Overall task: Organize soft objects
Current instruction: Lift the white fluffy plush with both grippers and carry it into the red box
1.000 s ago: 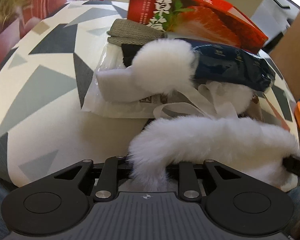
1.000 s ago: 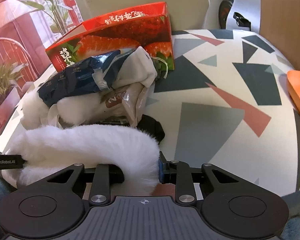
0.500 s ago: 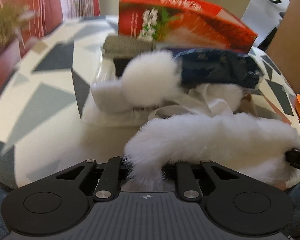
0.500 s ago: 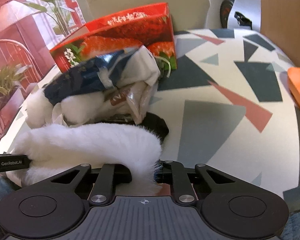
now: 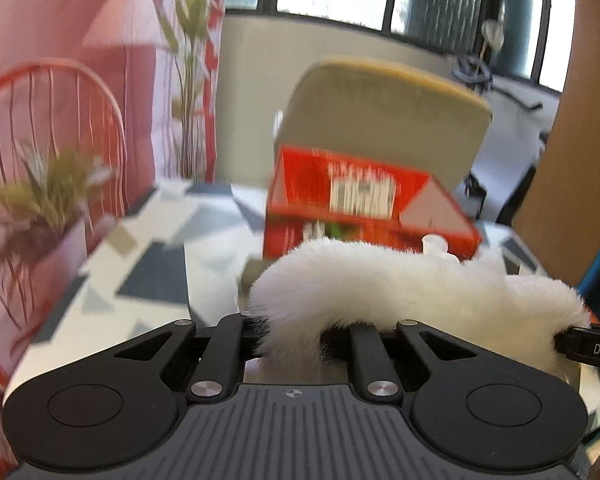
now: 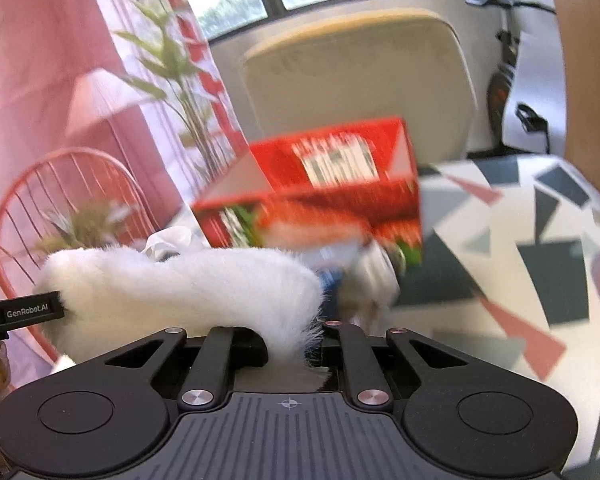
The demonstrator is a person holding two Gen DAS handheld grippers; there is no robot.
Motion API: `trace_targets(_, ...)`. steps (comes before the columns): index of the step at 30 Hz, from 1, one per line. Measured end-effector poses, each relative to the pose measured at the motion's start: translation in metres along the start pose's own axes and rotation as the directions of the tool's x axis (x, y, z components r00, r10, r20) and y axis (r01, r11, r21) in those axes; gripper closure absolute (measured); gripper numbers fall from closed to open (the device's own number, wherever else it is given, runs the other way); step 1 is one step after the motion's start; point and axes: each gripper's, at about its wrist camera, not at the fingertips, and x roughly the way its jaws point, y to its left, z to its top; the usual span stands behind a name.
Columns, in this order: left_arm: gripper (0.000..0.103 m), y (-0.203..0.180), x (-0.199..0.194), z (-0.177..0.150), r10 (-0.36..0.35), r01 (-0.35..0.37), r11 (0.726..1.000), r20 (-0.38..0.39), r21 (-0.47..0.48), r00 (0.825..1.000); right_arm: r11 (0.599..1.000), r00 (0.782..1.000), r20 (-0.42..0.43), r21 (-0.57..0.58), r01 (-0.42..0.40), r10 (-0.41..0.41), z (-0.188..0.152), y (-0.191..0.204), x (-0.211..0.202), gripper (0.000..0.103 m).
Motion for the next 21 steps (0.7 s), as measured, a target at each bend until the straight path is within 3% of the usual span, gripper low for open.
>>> trace_targets(5, 0.088, -0.001, 0.003, 0.03, 0.005, -0.005, 1.0, 0.053, -0.003, 0.999, 0.997, 0.999, 0.048, -0.072, -0.015, 0.018, 0.043, 0.015, -0.002, 0.091)
trace_targets(10, 0.088, 0.001, 0.02, 0.052, 0.01, -0.01, 1.0, 0.052, -0.007, 0.999, 0.995, 0.999, 0.028, -0.096, -0.021, 0.024, 0.077, 0.017, 0.018, 0.091)
trace_targets(21, 0.088, -0.011, 0.065, 0.086, 0.004, -0.006, 0.999, 0.027, 0.051, 1.0, 0.973, 0.997, -0.003, -0.216, 0.077, -0.08, 0.122, 0.007, 0.077, 0.091)
